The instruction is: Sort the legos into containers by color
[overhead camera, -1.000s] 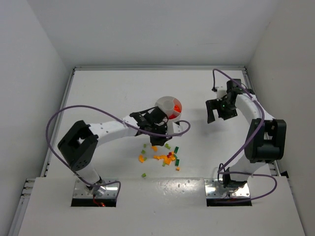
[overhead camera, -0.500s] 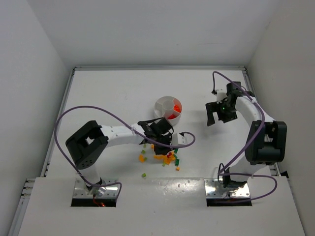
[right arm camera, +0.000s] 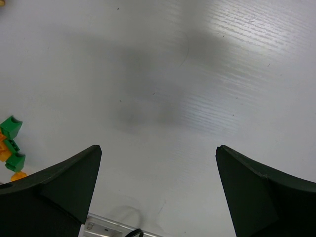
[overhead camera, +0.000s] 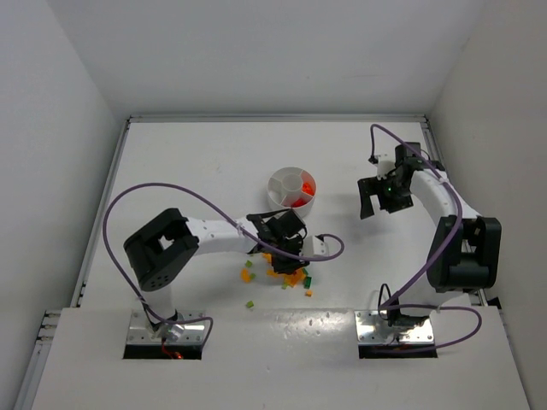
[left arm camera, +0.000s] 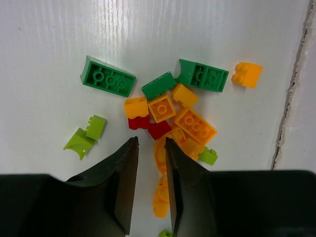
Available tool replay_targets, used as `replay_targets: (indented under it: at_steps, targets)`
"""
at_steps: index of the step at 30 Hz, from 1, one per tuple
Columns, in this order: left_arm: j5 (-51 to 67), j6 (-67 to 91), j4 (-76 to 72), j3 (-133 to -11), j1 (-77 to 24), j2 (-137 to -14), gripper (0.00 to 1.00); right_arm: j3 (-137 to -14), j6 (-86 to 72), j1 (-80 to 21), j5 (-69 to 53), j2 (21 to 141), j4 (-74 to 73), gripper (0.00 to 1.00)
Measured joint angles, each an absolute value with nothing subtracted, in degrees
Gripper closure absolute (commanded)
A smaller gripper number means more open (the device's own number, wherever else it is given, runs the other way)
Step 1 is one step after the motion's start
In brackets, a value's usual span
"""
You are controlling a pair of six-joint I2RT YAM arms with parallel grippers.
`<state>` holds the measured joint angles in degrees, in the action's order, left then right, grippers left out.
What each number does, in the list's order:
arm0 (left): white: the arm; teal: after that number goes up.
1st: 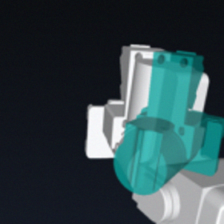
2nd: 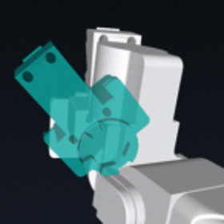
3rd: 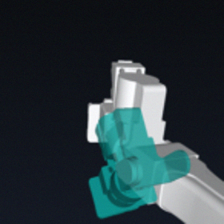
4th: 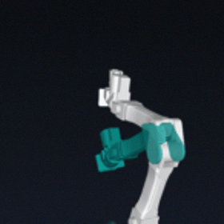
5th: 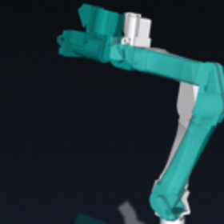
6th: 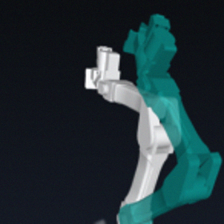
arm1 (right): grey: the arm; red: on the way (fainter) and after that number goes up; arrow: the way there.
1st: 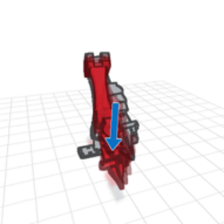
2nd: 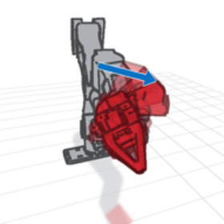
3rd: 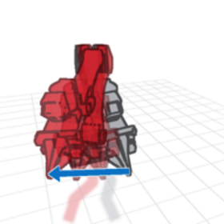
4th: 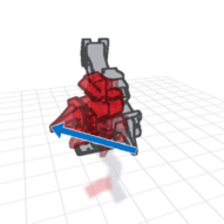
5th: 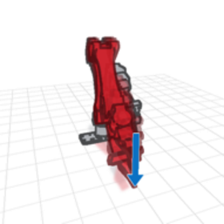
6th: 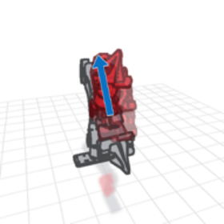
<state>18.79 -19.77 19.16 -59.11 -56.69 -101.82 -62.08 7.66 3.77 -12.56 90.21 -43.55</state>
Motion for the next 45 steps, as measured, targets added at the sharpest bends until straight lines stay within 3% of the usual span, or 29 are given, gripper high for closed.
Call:
replay_targets:
  at_steps: [29, 45]
  targets:
    - [17.7, -17.8, 15.0, -66.5, -56.9, -108.6, 0.64, -61.6, 7.7, 3.8, -12.6, 90.1, -43.6, 0.0]
    - [16.8, -20.3, 15.5, -57.8, -54.5, -101.5, 0.62, -61.6, 7.7, 3.8, -13.1, 90.1, -43.6, 0.0]
